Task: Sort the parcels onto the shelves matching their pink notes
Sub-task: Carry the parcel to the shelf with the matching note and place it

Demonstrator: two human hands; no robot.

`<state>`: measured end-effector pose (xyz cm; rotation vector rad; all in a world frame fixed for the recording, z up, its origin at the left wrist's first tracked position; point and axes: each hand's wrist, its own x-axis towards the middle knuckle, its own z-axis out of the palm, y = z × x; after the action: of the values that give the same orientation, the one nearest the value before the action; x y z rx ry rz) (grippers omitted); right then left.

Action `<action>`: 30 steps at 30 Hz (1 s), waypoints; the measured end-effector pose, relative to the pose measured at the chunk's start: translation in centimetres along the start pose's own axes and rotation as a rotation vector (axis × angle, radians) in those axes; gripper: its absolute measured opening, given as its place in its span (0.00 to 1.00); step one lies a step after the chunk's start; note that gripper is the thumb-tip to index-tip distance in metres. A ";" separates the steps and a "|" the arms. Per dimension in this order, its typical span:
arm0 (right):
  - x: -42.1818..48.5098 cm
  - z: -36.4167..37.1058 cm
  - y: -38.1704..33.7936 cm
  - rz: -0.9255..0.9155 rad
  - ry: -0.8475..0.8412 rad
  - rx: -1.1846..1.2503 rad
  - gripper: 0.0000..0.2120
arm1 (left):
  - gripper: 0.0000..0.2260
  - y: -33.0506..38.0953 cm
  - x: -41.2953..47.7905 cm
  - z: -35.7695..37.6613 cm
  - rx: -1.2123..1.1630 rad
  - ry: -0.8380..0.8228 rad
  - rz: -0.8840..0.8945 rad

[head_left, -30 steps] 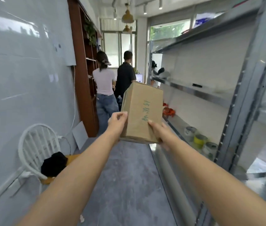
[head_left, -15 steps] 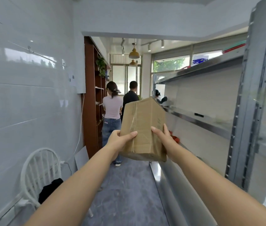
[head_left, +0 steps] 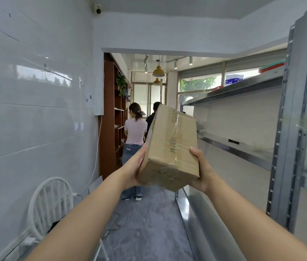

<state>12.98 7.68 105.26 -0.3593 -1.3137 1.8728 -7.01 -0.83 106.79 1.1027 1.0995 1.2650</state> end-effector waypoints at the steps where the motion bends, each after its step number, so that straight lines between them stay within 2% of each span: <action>1: 0.0 -0.1 0.1 0.010 -0.008 0.016 0.40 | 0.27 0.0 -0.1 -0.1 -0.011 -0.018 0.003; 4: 0.4 -0.7 0.0 0.041 0.067 -0.070 0.32 | 0.22 -0.1 0.2 -0.7 -0.063 0.028 0.076; 6: 0.9 -1.5 0.0 0.046 0.150 -0.192 0.34 | 0.21 0.0 0.3 -0.9 -0.132 0.068 0.123; 9: 1.4 -2.1 0.1 -0.008 0.171 -0.236 0.31 | 0.21 0.0 0.5 -1.2 -0.193 0.135 0.148; 12: 1.6 -2.2 0.0 -0.089 0.194 -0.267 0.22 | 0.18 -0.2 0.9 -0.6 -0.222 0.211 0.164; 16: 1.7 -2.9 -0.2 -0.092 0.306 -0.443 0.22 | 0.12 -1.0 2.2 1.4 -0.159 0.245 0.173; 19: 0.9 -3.3 -0.5 -0.084 0.402 -0.463 0.25 | 0.12 -1.3 3.4 3.6 -0.235 0.170 0.171; 23: -1.3 -4.5 -1.3 -0.050 0.495 -0.307 0.15 | 0.19 -1.3 4.1 7.4 -0.361 0.005 0.135; 28: -4.9 -5.4 -2.3 -0.118 0.587 -0.398 0.11 | 0.18 -2.0 5.7 9.5 -0.363 -0.089 0.112; 30: -5.8 -6.1 -2.6 -0.145 0.619 -0.418 0.11 | 0.18 -2.4 6.9 10.0 -0.290 -0.159 0.088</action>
<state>21.69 7.72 103.76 -0.9475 -1.2355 1.2068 3.31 6.02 105.83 1.0196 0.7288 1.3332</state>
